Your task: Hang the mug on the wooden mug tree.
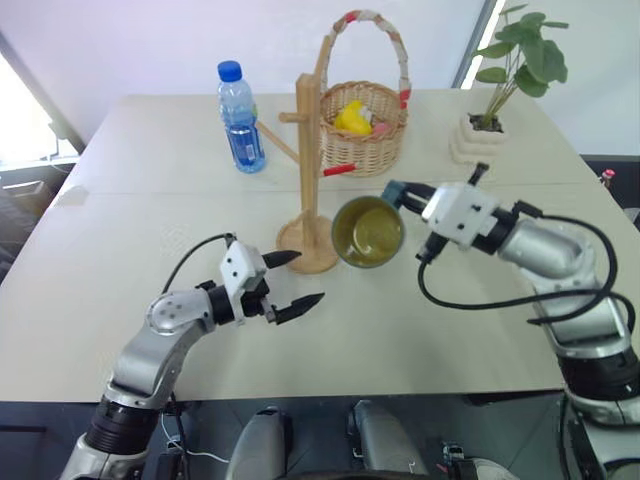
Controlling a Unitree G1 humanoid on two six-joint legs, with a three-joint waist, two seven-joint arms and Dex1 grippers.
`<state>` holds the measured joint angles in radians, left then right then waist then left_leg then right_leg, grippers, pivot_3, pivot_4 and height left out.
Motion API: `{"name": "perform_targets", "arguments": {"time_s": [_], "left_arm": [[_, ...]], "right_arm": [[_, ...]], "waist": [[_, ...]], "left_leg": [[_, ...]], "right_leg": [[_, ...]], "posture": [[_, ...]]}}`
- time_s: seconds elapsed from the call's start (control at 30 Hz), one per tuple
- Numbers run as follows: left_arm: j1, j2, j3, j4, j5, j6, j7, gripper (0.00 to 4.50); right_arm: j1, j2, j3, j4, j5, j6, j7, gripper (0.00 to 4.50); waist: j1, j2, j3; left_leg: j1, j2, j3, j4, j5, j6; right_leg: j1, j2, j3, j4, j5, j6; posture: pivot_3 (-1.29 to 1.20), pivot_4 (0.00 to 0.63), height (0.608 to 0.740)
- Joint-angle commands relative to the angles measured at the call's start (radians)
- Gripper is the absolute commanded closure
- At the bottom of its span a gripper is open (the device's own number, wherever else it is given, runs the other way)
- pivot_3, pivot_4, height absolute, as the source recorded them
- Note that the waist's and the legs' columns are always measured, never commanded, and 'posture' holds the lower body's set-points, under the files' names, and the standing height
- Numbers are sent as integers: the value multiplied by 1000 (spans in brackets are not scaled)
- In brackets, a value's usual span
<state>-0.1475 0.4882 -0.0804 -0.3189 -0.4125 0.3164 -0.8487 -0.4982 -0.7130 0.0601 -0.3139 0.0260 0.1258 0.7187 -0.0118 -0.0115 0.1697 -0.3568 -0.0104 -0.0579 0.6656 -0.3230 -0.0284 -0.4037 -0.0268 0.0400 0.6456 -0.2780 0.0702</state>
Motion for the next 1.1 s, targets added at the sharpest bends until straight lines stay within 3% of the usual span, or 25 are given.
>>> {"name": "perform_targets", "arguments": {"time_s": [0.03,0.37,1.03,1.1], "left_arm": [[-1,14,59,-49,-60,14,-5,0],[-8,43,128,-71,-108,39,11,0],[-23,51,173,-100,-194,73,42,0],[-23,53,173,-101,-196,72,47,0]], "right_arm": [[-94,16,24,45,16,-7,43,4462],[-261,67,86,203,-13,-56,102,4462],[-406,160,151,471,-67,-147,140,4462],[-409,163,148,474,-64,-148,146,3810]], "waist": [[-1,0,0],[-1,0,0],[-3,0,0],[-3,0,0]], "left_leg": [[0,0,0,0,0,0],[-1,0,0,0,0,0],[-1,0,0,-1,0,0],[-1,0,0,-1,0,0]], "right_leg": [[-1,0,0,0,0,0],[-1,0,0,1,0,0],[-2,0,0,1,0,0],[-2,0,0,1,0,0]], "posture": [[0,150,740],[0,150,740],[0,150,740],[0,150,740]]}}
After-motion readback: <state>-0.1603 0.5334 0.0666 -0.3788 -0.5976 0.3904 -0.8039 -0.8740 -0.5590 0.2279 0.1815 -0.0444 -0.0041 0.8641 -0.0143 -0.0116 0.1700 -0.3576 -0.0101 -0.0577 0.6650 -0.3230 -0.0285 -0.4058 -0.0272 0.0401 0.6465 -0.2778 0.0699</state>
